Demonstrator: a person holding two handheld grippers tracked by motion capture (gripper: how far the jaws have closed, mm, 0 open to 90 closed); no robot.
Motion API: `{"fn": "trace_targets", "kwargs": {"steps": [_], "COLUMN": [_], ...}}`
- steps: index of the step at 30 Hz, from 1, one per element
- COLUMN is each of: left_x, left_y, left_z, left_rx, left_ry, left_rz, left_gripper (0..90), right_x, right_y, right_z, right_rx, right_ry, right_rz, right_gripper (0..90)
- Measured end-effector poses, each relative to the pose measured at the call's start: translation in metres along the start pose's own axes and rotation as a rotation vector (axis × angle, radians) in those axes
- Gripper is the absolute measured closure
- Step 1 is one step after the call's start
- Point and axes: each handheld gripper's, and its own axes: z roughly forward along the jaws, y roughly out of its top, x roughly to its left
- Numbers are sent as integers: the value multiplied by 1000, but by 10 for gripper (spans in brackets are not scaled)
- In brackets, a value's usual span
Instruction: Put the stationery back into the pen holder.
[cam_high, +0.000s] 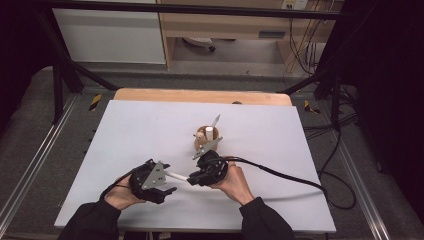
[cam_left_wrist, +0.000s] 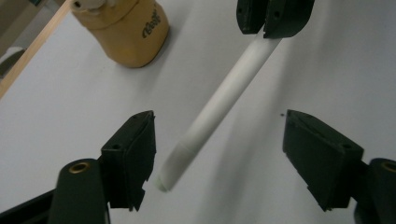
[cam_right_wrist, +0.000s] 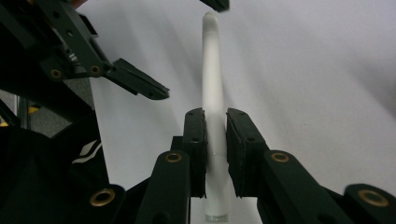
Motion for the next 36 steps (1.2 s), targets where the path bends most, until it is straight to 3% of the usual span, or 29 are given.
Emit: {"fn": "trace_targets", "kwargs": {"steps": [11,20,29,33,36], "left_x": [-19,-30,-33,-31,-26], "left_y": [22,27,25,25,23], "left_z": [14,17,18,15,16], "left_rx": [48,57,71,62,76], "left_ry": [10,74,87,93,99], "left_rz": [248,413,467,450,423], "left_gripper": [502,736,775,775,775], "right_x": [2,3,1,0,-2], "right_y": [-1,-2,-3,-4,-7], "right_z": [-2,-3,-2,-5,-12], "right_rx": [49,55,47,17,5], "right_ry": [48,58,66,75,62], "right_rz": [-8,-3,5,22,28], "right_gripper": [789,789,784,767,677]}}
